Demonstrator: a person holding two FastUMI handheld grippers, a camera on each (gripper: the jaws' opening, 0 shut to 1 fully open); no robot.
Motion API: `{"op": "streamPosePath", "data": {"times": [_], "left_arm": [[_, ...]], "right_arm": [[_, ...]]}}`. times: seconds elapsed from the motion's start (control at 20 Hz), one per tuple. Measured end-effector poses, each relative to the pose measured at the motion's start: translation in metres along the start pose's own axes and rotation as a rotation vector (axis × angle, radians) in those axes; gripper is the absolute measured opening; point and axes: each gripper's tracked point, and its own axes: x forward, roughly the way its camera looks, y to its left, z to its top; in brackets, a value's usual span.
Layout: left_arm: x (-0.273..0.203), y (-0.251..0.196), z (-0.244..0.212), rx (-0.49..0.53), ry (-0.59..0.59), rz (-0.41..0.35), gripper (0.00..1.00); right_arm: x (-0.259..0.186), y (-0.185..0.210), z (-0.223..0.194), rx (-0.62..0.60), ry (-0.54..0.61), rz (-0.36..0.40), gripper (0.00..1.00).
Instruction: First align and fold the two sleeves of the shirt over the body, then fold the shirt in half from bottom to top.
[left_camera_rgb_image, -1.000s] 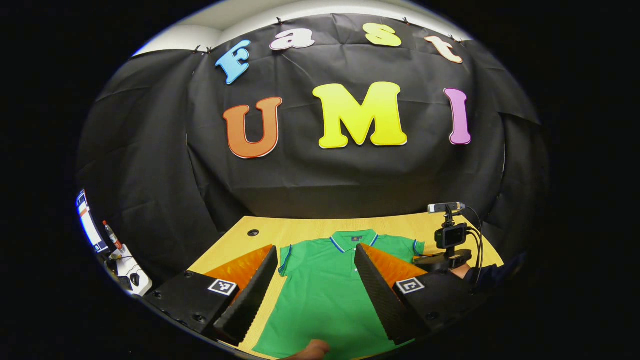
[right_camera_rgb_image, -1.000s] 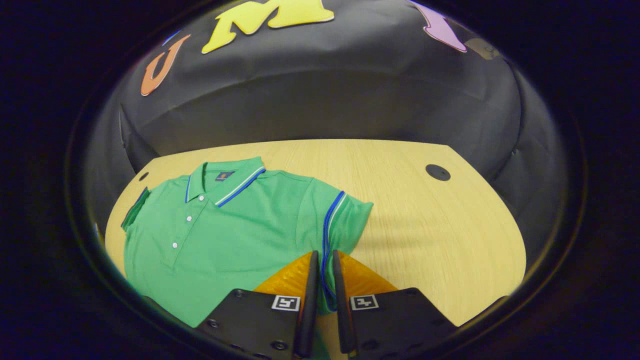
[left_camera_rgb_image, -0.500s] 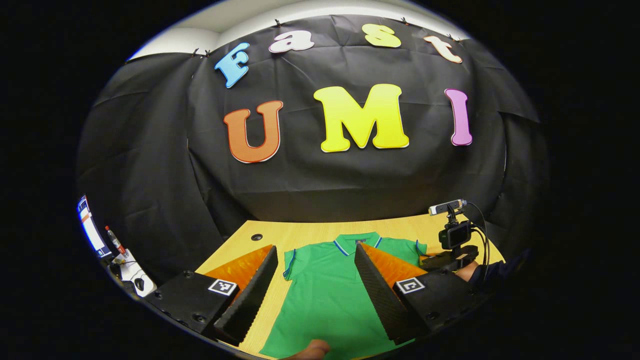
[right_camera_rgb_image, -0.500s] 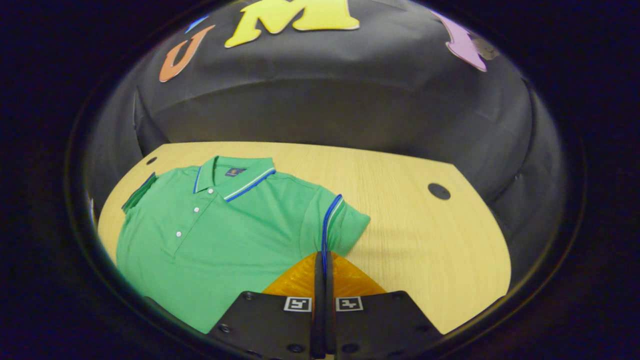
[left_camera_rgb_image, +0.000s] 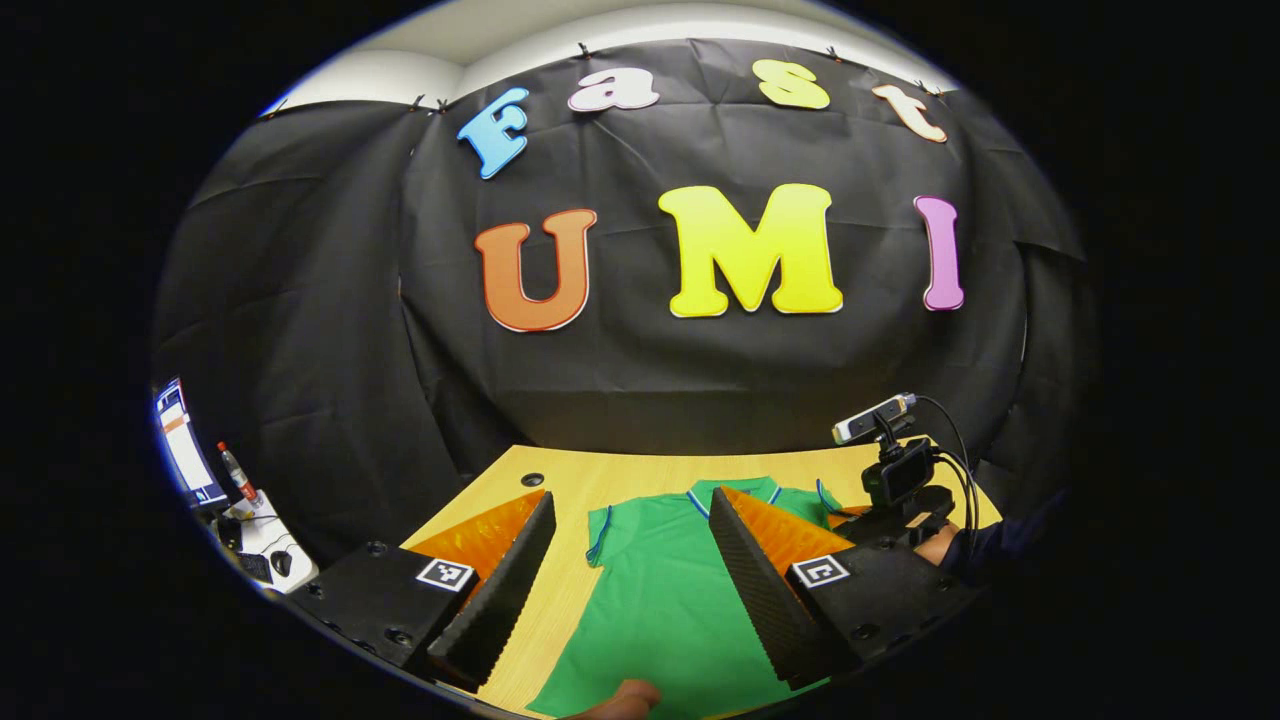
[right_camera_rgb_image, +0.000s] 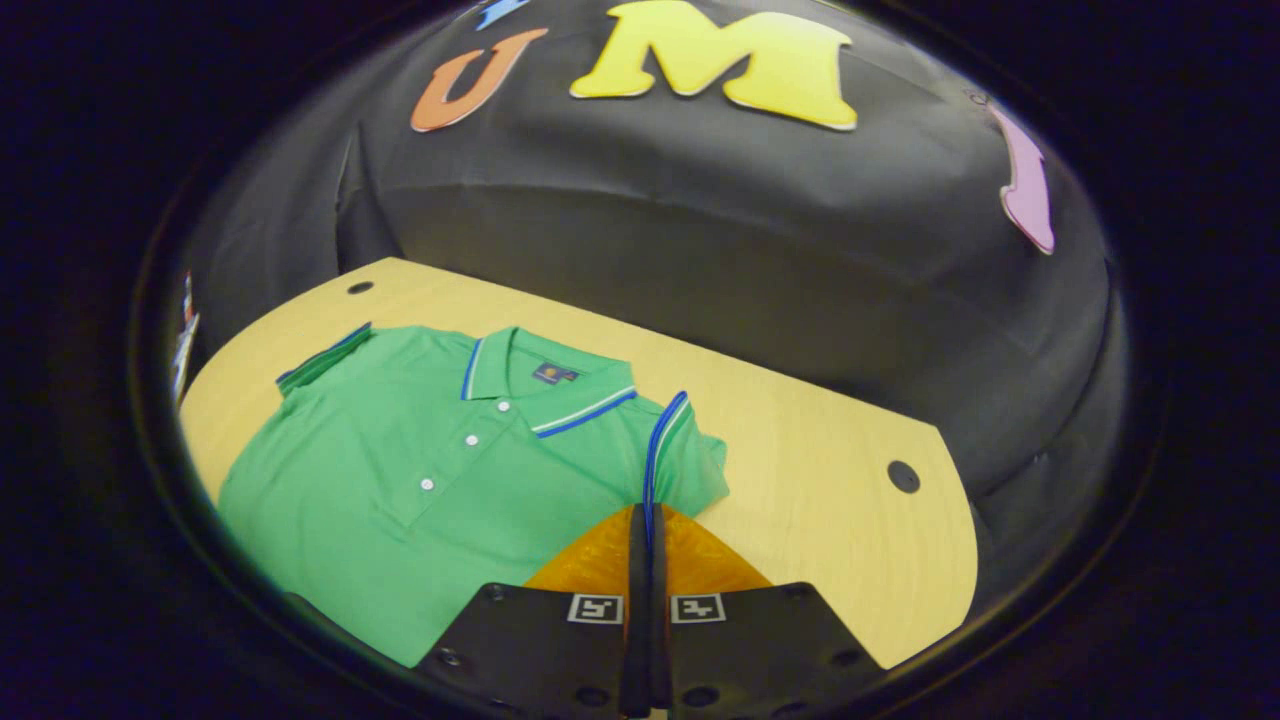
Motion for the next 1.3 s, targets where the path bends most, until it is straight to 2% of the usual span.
{"op": "streamPosePath", "data": {"times": [0.2, 0.35, 0.45, 0.5, 0.55, 0.65, 0.75, 0.8, 0.9, 0.95, 1.05, 1.2, 1.3], "left_arm": [[0.000, 0.018, -0.009, -0.019, 0.016, 0.039, 0.99], [-0.001, 0.030, -0.015, -0.031, 0.034, 0.060, 0.99], [-0.001, 0.037, -0.018, -0.039, 0.041, 0.072, 0.99], [-0.001, 0.039, -0.018, -0.041, 0.039, 0.073, 0.99], [0.001, 0.042, -0.018, -0.041, 0.035, 0.076, 0.99], [0.004, 0.050, -0.021, -0.045, 0.041, 0.079, 0.99], [0.008, 0.058, -0.024, -0.048, 0.047, 0.082, 0.99], [0.011, 0.062, -0.024, -0.048, 0.046, 0.080, 0.99], [0.018, 0.069, -0.027, -0.045, 0.042, 0.064, 0.99], [0.021, 0.073, -0.028, -0.043, 0.038, 0.052, 0.99], [0.029, 0.077, -0.031, -0.051, 0.033, 0.019, 0.99], [0.048, 0.088, -0.040, -0.062, 0.043, -0.004, 0.99], [0.066, 0.086, -0.040, -0.088, 0.025, -0.050, 1.00]], "right_arm": [[0.008, 0.041, -0.008, -0.102, 0.027, 0.058, 0.03], [0.014, 0.054, -0.013, -0.115, 0.047, 0.060, 0.04], [0.014, 0.055, -0.016, -0.104, 0.064, 0.057, 0.09], [0.013, 0.058, -0.016, -0.099, 0.064, 0.064, 0.17], [0.010, 0.057, -0.014, -0.102, 0.060, 0.061, 0.19], [0.003, 0.057, -0.009, -0.086, 0.049, 0.066, 0.36], [-0.009, 0.053, -0.001, -0.057, 0.030, 0.062, 0.58], [-0.017, 0.051, 0.003, -0.041, 0.016, 0.055, 0.77], [-0.039, 0.043, 0.015, -0.004, -0.018, 0.039, 0.91], [-0.052, 0.040, 0.021, 0.016, -0.037, 0.031, 0.91], [-0.077, 0.030, 0.032, 0.056, -0.077, 0.001, 0.97], [-0.121, 0.013, 0.049, 0.117, -0.141, -0.051, 0.96], [-0.154, 0.002, 0.060, 0.150, -0.178, -0.088, 0.96]]}}
